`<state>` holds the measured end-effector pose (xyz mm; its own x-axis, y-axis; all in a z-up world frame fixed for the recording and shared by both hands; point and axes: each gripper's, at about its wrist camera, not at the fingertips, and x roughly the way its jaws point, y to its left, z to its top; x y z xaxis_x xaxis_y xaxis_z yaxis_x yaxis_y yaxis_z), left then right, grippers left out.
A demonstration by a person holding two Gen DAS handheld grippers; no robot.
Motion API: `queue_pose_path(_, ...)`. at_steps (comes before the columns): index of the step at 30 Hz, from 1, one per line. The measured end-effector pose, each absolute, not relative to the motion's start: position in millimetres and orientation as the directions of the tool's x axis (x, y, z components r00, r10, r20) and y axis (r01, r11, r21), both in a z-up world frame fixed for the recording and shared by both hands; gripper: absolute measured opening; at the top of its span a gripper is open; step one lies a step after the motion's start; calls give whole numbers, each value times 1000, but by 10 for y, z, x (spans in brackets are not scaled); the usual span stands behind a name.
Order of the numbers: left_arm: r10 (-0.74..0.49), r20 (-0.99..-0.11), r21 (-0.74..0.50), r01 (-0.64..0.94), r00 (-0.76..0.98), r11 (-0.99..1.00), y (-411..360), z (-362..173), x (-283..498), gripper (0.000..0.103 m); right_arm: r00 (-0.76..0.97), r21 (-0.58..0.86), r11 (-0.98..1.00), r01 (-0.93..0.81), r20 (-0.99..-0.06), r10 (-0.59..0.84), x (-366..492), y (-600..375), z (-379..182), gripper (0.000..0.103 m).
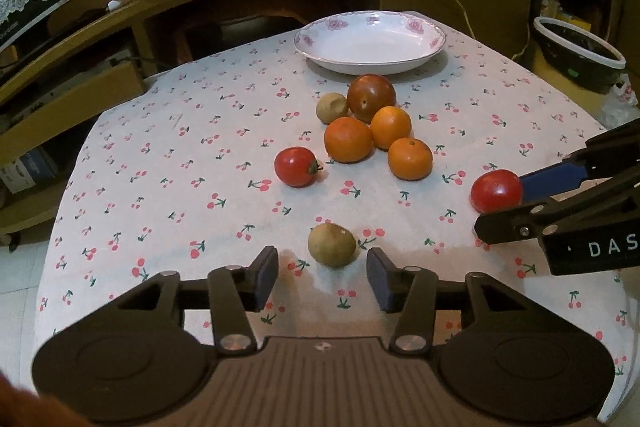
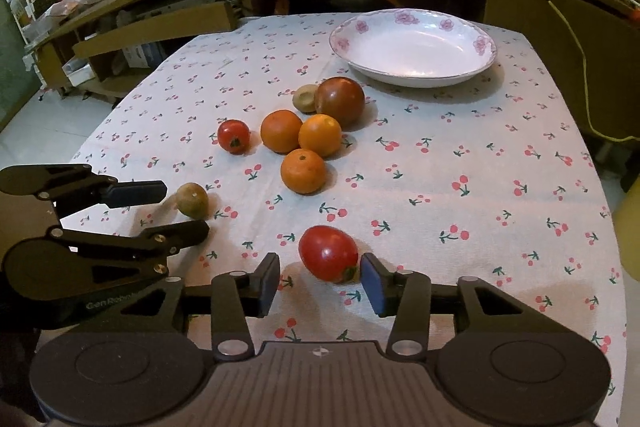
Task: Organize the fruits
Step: 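Lift and carry the tomato and kiwi over the white plate with both tools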
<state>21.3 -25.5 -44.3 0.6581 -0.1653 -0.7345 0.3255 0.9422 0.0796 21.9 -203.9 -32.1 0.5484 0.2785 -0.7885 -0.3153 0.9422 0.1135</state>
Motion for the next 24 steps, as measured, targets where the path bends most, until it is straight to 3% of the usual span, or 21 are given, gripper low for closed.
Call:
queue_pose_path(4,-167,-731,84,331,662,940,-281,-444,225,52,555,113,945,-306,-786,274,216,-2057,-325,46)
queue_pose_path(9,-185,-733,62,336,654,940,-299,-442,226,38,559,115,948,-296,-784,270,244,-2065,-328,46)
queue_pose_path(12,-186,-733,76,349,655,934,-343,-439,209,33,563,111,948,-298,-782,268,251,-2063,-330,38)
queue_pose_path(13,-187,-733,75,351,654,933,-347,-437,209,32,566,100,948,-300,-782,262,251,-2056,-330,34)
queue_pose_path(24,-181,-726,72,335,663,939,-399,-219,217,31,591,96,948,-304,-761,267,200,-2054,-199,33)
